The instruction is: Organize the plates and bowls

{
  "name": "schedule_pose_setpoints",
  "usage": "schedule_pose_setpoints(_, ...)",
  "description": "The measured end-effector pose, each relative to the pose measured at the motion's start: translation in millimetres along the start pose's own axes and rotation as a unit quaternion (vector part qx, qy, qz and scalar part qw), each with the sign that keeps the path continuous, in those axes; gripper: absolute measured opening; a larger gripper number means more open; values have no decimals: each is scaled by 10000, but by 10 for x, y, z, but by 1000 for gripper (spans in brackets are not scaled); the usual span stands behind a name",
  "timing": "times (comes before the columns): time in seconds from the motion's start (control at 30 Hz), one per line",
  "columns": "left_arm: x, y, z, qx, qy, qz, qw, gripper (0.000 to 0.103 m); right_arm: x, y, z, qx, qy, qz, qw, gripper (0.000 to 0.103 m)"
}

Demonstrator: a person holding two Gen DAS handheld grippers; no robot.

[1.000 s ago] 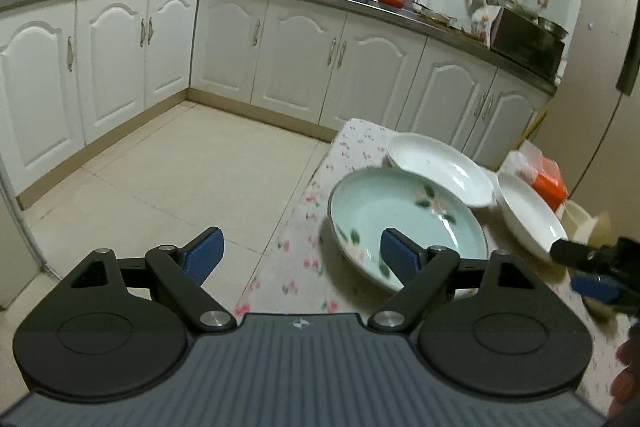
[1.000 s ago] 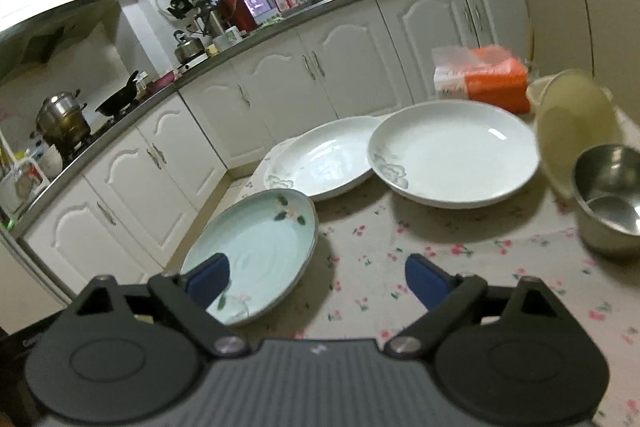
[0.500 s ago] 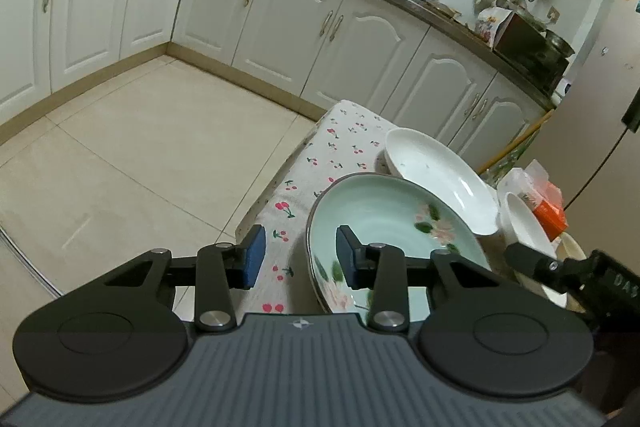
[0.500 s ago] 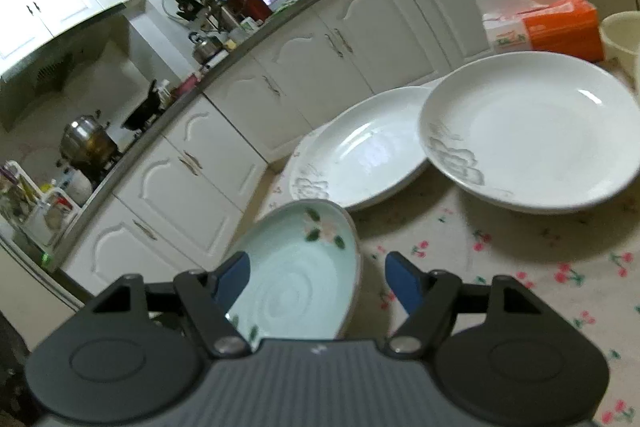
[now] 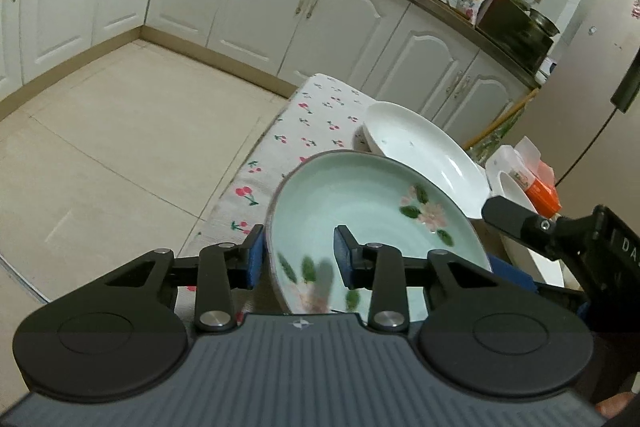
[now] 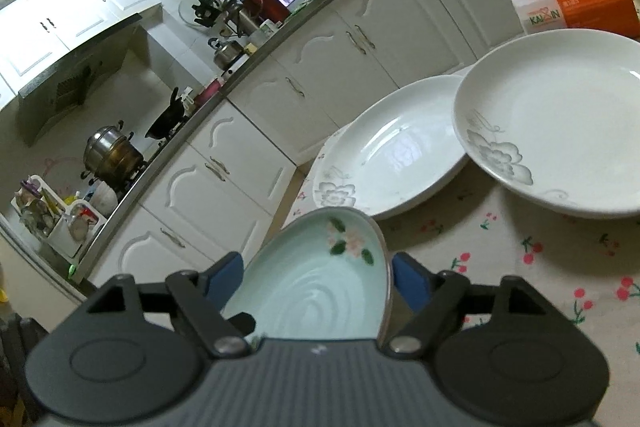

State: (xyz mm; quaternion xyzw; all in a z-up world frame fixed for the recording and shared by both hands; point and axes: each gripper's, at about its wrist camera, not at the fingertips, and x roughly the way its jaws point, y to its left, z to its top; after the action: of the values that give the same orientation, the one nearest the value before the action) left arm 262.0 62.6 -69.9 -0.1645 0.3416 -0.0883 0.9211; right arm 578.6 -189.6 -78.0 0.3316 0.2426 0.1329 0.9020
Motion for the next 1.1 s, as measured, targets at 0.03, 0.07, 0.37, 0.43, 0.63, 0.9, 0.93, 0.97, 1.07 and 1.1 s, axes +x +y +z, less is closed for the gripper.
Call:
schedule_pose_setpoints(0.03, 1, -9, 0, 22, -4, 21, 10000, 41, 5, -1, 8, 0, 0, 3, 10000, 82)
schedule_pose_setpoints(0.07, 4, -15, -1, 41, -9, 34, 10000, 42, -8, -2, 4, 9, 4, -4, 10000, 82)
schedule_pose_setpoints(0.37, -46, -36, -58, 102, 24, 99, 9999, 46, -76, 50, -109, -65, 35, -110, 9999, 82)
schedule_pose_setpoints(0.43, -65, -43, -86, 108, 38, 100, 9999, 46, -127, 64, -131, -84, 17, -115, 9999, 82)
schedule_pose_setpoints(0.63, -154, -46, -184, 81, 114, 76, 9999, 46, -318, 77, -196, -103, -43, -109, 9999, 82)
schedule_pose_setpoints(0.9, -310, -72, -297, 3, 227, -20, 9997, 46, -598, 106, -345, -73, -98, -166, 9998, 82)
schedule_pose_setpoints(0.93, -330, -80, -303, 1, 226, -45, 9997, 46, -640, 104, -366, -61, -115, -170, 9998, 82)
schedule_pose_setpoints(0.97, -347, -92, -305, 12, 221, -71, 9997, 46, -689, 90, -390, -47, -134, -172, 9998, 82)
schedule_pose_setpoints(1.07, -396, -130, -322, 47, 224, -113, 9997, 46, -807, 81, -443, -5, -177, -200, 9996, 82)
schedule_pose_setpoints(1.1, -403, -122, -318, 58, 237, -120, 9996, 46, -847, 74, -461, 3, -194, -207, 9996, 82)
